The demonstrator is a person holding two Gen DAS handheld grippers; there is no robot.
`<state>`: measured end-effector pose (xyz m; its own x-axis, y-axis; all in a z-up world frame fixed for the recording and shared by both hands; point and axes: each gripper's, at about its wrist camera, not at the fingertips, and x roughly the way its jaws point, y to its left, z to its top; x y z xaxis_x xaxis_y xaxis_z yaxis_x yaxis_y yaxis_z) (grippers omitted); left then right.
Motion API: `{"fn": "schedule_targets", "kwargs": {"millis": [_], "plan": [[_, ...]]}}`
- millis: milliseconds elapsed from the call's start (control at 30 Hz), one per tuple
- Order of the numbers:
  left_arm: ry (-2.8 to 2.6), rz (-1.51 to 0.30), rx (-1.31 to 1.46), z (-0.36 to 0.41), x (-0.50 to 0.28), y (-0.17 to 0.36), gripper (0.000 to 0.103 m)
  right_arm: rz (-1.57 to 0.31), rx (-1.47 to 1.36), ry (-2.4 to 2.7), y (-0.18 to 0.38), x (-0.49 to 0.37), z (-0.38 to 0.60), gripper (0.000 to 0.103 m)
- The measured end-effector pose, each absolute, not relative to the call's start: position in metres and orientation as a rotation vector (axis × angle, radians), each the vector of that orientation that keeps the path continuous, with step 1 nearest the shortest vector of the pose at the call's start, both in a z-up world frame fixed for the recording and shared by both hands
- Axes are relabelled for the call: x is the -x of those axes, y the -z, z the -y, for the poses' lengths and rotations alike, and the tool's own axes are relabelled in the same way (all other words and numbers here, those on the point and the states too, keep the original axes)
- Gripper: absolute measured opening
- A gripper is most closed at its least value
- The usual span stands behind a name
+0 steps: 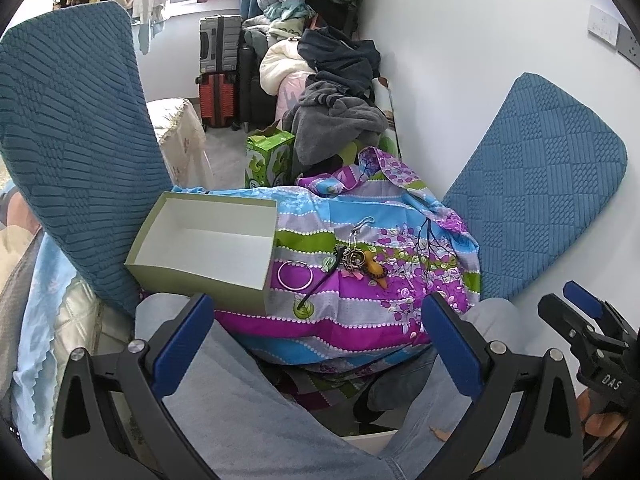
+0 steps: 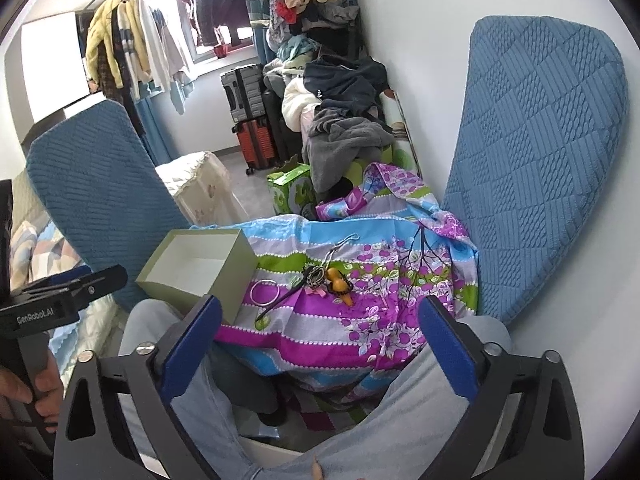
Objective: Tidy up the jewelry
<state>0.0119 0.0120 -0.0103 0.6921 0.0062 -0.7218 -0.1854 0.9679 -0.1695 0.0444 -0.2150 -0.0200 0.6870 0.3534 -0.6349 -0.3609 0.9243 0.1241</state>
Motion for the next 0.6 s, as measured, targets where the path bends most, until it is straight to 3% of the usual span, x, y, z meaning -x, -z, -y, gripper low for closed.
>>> {"fn": "schedule_targets", "kwargs": {"millis": [200,300,600], "plan": [[-0.106,-0.811,0.224,-0.005,-0.029,0.022,0.103,-0.717,0.002,-0.416,0.03,-0.055,0.216,0.085],[-0.096,-0.823,0.222,-0.003,-0.043,0.034,0.103,-0.708,-0.014,-0.405,0.038,-0.062,0.22,0.069],[-0.072,-0.854,0.227,0.002,-0.088,0.058,0.103,-0.706,-0.027,-0.35,0.065,-0.097,0.233,0.056]]}}
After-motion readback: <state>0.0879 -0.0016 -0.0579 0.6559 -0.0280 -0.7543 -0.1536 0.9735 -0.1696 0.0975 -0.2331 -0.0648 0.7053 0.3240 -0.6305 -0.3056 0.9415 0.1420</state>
